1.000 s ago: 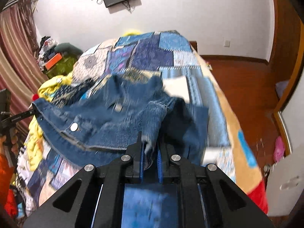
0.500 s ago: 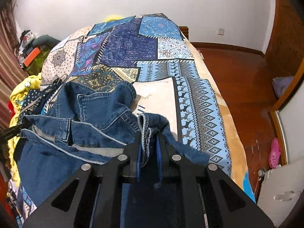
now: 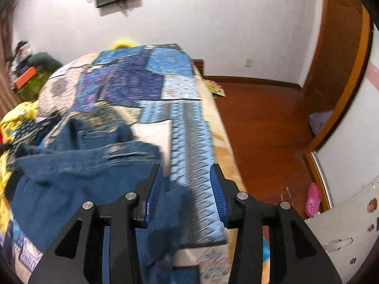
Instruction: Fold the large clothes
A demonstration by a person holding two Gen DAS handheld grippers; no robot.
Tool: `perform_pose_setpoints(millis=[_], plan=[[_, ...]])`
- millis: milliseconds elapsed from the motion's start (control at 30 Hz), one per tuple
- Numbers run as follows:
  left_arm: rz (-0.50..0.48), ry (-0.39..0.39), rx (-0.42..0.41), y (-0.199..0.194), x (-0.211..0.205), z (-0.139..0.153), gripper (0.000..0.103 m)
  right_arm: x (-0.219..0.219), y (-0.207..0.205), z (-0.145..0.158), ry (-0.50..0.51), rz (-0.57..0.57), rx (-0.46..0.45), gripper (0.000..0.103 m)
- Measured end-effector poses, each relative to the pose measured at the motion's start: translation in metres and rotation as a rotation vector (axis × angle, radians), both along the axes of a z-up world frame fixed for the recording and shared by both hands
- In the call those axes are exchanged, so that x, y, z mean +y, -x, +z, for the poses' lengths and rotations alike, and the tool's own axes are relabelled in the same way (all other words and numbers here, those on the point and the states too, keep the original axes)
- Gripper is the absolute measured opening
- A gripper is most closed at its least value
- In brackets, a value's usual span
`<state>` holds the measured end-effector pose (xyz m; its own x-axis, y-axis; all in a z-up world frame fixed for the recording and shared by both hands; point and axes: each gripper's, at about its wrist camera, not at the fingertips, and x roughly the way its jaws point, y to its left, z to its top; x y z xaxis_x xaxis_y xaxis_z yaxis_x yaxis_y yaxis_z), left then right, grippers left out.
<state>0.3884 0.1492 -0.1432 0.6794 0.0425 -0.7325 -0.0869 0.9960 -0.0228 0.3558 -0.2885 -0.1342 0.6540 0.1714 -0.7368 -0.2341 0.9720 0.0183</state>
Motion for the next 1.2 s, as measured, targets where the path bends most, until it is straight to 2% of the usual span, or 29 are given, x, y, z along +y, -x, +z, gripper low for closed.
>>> perform_pose_setpoints(millis=[33, 100, 133, 200, 267, 400, 533, 700, 767, 867, 1000, 1067, 1200], plan=[[-0.007, -0.007, -0.020, 0.007, -0.002, 0.010, 0.040, 0.007, 0.003, 0.000, -0.004, 0.016, -0.003, 0.038], [-0.020, -0.003, -0.041, 0.016, -0.004, 0.020, 0.053, 0.029, 0.012, -0.001, -0.022, 0.064, -0.003, 0.038], [-0.032, 0.003, -0.039, 0.020, -0.006, 0.022, 0.057, 0.038, 0.016, -0.002, -0.032, 0.085, -0.002, 0.038], [-0.061, 0.012, -0.024, 0.027, -0.010, 0.020, 0.065, 0.062, 0.024, -0.005, -0.059, 0.138, 0.009, 0.039], [-0.093, 0.007, 0.019, 0.032, -0.017, 0.008, 0.068, 0.088, 0.031, -0.011, -0.086, 0.188, 0.032, 0.039], [-0.155, -0.054, 0.143, 0.032, -0.036, -0.035, 0.068, 0.132, 0.031, -0.030, -0.085, 0.261, 0.070, 0.041], [-0.115, -0.063, 0.209, 0.017, -0.032, -0.066, 0.068, 0.169, 0.017, -0.056, -0.025, 0.285, 0.133, 0.042], [-0.050, -0.017, 0.167, -0.020, -0.013, -0.064, 0.068, 0.186, 0.002, -0.076, -0.011, 0.255, 0.193, 0.042], [0.015, -0.081, 0.133, -0.036, -0.008, -0.059, 0.068, 0.186, 0.000, -0.077, -0.027, 0.231, 0.193, 0.042], [0.054, -0.104, 0.117, -0.047, -0.001, -0.054, 0.068, 0.188, 0.005, -0.074, -0.034, 0.230, 0.176, 0.042], [-0.018, -0.060, 0.092, -0.034, -0.011, -0.045, 0.068, 0.196, 0.020, -0.073, 0.016, 0.286, 0.139, 0.043], [-0.085, -0.026, 0.095, -0.019, -0.027, -0.043, 0.068, 0.196, 0.028, -0.080, 0.069, 0.301, 0.127, 0.049], [-0.198, 0.010, 0.136, 0.010, -0.060, -0.050, 0.068, 0.180, 0.038, -0.081, 0.052, 0.287, 0.104, 0.063]])
